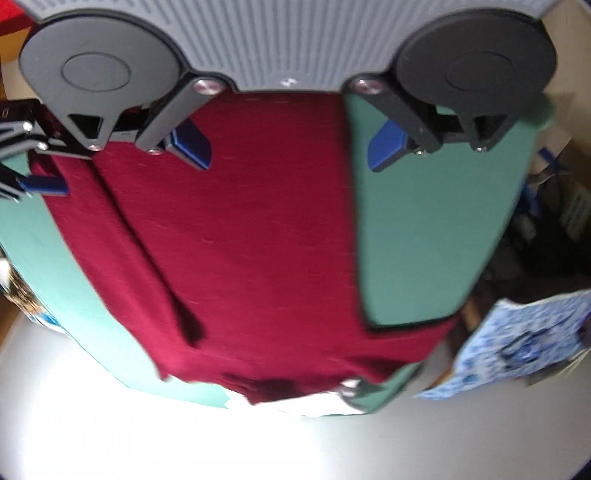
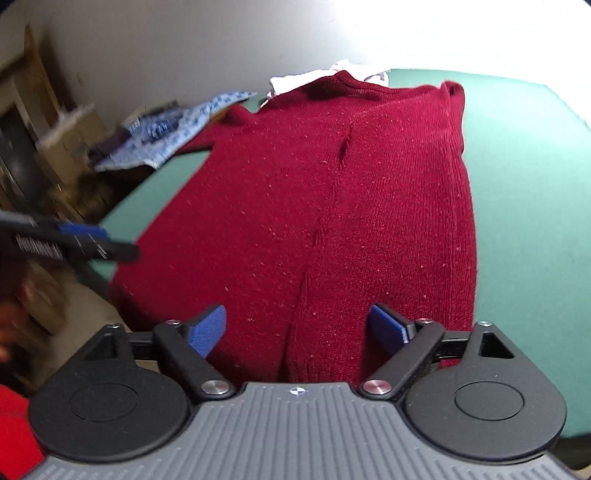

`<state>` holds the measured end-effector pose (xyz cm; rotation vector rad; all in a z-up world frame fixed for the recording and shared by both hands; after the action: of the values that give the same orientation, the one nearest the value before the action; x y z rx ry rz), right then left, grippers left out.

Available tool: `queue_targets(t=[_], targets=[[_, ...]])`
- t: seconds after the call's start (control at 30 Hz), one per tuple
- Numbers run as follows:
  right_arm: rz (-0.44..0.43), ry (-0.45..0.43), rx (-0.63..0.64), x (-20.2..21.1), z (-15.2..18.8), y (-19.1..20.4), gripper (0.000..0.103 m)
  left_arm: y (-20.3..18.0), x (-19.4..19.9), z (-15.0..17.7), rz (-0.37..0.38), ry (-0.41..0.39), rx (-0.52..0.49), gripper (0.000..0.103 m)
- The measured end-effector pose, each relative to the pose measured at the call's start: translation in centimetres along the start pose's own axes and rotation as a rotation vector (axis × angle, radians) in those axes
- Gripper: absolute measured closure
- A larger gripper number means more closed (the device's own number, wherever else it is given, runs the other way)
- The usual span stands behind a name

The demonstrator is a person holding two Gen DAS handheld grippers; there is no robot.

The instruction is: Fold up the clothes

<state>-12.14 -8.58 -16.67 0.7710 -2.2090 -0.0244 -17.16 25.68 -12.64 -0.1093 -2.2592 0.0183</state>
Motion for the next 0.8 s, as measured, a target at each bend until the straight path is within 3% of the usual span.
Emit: queue_targets(t=[0.17, 0.33, 0.4, 0.5, 0.6, 0.8], targets=[[0.03, -0.031, -0.156, 0.9, -0.7, -1.7, 0.036, 9.2, 0.9, -4.8, -0.111, -0.113, 0.159, 0.005], [0.058, -0.112, -0.285, -0.3, -3.9, 0.0, 0.036, 23.2, 0.2, -8.9, -0.181, -0.161, 0.467, 0.003], [0.107, -0.113, -0.313, -1.8, -5.0, 1.5, 0.035, 27.6, -1.2, -9.5, -0.093, -0.128, 0.599, 0.003], [0.12, -0.071, -0.395, -4.6, -5.5, 3.5, 0.035, 31.7, -4.6, -9.7, 0.011, -0.081, 0.718, 0.004], [0.147, -0.032, -0.417, -7.3, -6.2, 5.8, 0.035, 32.8, -9.9, -9.2, 0.068, 0.038, 0.812, 0.013], [0.296, -0.026, -0.387, -9.2, -6.5, 8.9, 0.027, 32.9, -20.8, -8.5, 0.253, 0.302, 1.004, 0.014]])
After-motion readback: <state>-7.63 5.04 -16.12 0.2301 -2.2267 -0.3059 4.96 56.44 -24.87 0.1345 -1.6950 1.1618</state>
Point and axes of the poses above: each gripper's, at about its wrist camera, not at the fingertips, and x roughly against the way its jaws point, y to its left, z to its underside, the point moved 4 cm from there along -x, roughly the way its jaws point, and after that the axes turned 1 degree about -z, right-handed, at the moved point
